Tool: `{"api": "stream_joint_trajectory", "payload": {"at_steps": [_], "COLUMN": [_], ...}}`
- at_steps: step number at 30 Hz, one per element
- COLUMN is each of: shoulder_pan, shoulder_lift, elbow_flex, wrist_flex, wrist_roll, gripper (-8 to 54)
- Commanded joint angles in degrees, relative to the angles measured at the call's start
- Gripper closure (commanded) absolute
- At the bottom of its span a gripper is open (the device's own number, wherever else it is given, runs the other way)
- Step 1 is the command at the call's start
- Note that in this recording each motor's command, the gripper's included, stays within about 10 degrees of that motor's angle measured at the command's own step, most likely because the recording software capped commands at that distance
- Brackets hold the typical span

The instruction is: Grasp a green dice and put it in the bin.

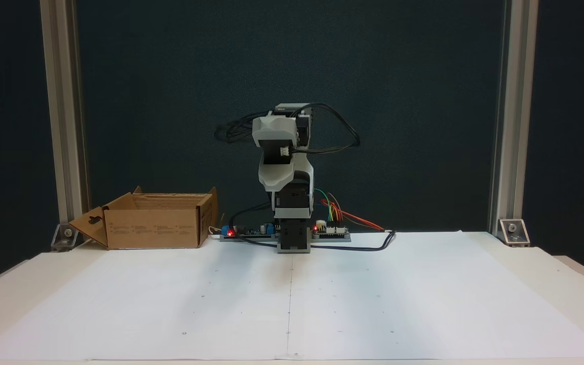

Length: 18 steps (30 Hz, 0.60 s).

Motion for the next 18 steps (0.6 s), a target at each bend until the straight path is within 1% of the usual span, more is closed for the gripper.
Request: {"api": "stream_joint_trajectory", "payload": {"at_steps": [1,6,18], "shoulder_pan": [0.2,-0.1,-0.1], "shoulder_lift": [6.9,6.9,6.9], "elbow_flex": [-1.1,3.4,23.6], "wrist_flex": [-9.5,-21.2,-48.8], "wrist_roll": [0.9,0.8,0.0], "gripper": [0.7,0.6,1.8]}}
